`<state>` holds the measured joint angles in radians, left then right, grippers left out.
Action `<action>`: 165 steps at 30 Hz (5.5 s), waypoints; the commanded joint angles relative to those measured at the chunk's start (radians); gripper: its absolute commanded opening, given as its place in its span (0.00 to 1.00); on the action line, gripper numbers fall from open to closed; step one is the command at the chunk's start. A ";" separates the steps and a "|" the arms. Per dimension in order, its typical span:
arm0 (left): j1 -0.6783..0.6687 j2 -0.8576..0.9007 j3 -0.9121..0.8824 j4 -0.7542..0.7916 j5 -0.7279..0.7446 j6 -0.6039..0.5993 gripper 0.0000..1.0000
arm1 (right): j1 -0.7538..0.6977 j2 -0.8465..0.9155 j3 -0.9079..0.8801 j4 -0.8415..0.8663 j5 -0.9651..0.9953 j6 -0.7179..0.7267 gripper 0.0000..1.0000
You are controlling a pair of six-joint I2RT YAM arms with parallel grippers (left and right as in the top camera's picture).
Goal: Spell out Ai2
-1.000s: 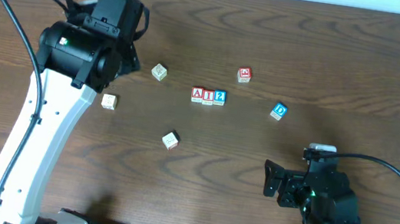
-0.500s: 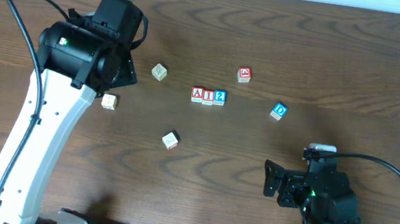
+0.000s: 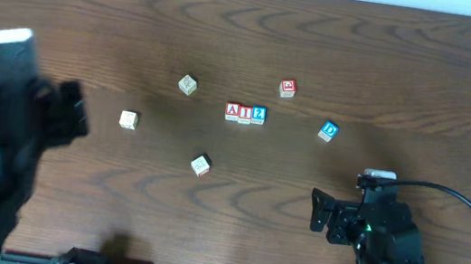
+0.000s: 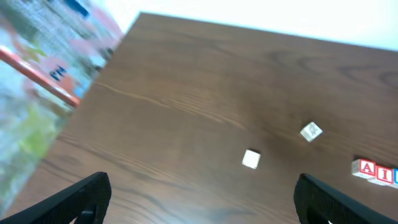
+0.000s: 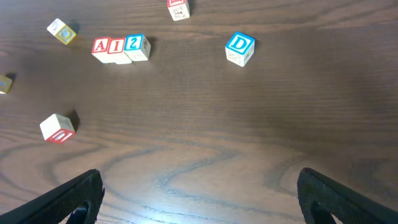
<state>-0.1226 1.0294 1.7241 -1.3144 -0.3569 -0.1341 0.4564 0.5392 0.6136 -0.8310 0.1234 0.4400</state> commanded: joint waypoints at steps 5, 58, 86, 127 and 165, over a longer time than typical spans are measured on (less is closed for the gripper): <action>0.134 -0.206 -0.135 -0.016 0.122 0.112 0.95 | -0.005 -0.002 0.000 0.000 0.000 0.008 0.99; 0.122 -1.026 -1.331 0.602 0.348 0.112 0.95 | -0.005 -0.002 0.000 0.000 0.000 0.008 0.99; 0.104 -1.026 -1.498 0.517 0.356 0.104 0.95 | -0.005 -0.002 0.000 0.000 0.000 0.008 0.99; 0.097 -1.026 -1.545 0.501 0.343 0.113 0.95 | -0.005 -0.002 0.000 0.000 0.000 0.008 0.99; 0.097 -1.026 -1.545 0.501 0.343 0.112 0.95 | -0.360 -0.484 -0.460 0.248 0.108 -0.240 0.99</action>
<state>-0.0227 0.0109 0.2039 -0.7807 -0.0067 -0.0254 0.1047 0.0853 0.1699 -0.5888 0.2317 0.2153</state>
